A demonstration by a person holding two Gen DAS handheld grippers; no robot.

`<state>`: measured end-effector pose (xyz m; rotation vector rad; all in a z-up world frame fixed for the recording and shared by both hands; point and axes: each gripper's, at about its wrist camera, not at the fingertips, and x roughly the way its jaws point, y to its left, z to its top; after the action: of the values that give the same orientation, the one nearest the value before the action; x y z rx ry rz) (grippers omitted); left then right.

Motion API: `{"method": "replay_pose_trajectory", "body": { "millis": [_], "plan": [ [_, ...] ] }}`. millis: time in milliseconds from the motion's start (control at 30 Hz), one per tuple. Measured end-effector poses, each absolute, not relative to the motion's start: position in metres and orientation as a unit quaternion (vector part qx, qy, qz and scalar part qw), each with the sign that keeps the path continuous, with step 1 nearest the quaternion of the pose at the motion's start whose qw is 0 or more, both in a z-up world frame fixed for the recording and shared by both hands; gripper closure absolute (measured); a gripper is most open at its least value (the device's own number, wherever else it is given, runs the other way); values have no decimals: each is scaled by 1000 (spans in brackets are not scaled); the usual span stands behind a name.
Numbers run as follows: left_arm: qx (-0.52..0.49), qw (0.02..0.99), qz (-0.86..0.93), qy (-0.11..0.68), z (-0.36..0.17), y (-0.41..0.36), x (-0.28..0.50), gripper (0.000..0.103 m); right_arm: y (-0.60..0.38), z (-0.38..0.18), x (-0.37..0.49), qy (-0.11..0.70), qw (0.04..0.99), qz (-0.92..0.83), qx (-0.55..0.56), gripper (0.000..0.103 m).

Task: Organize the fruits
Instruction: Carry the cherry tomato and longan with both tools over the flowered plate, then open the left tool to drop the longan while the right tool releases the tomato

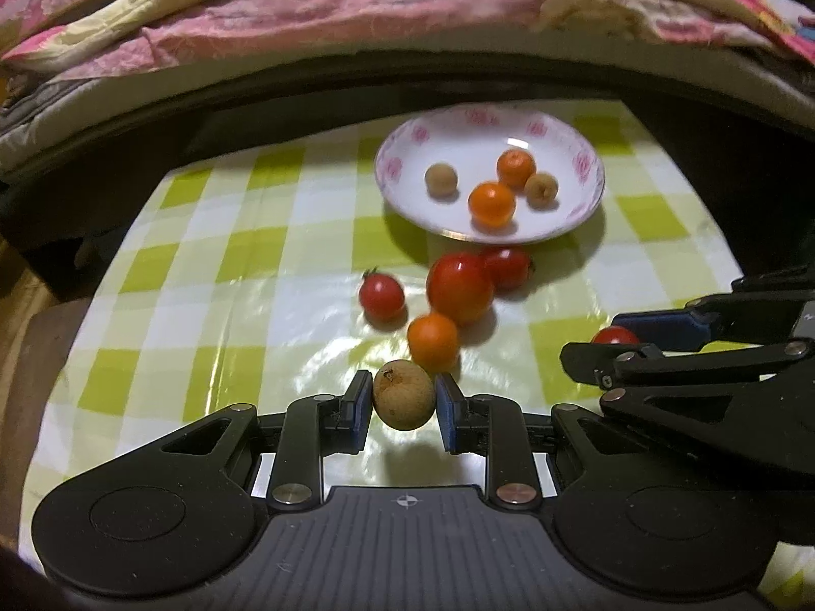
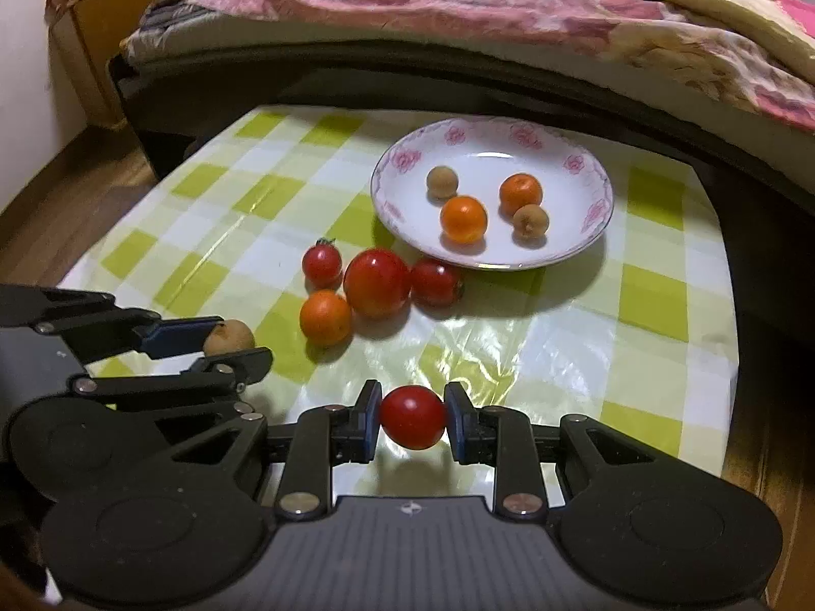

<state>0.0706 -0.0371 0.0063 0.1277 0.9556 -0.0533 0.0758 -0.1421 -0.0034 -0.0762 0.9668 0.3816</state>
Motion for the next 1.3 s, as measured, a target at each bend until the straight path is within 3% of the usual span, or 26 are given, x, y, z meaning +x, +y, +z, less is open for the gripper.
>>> {"method": "replay_pose_trajectory", "body": {
  "millis": [600, 1300],
  "plan": [
    [49, 909, -89, 405, 17, -40, 140, 71, -161, 17, 135, 440, 885, 148, 15, 73],
    [55, 897, -94, 429, -19, -48, 191, 71, -167, -17, 205, 472, 871, 132, 4, 73]
  ]
}}
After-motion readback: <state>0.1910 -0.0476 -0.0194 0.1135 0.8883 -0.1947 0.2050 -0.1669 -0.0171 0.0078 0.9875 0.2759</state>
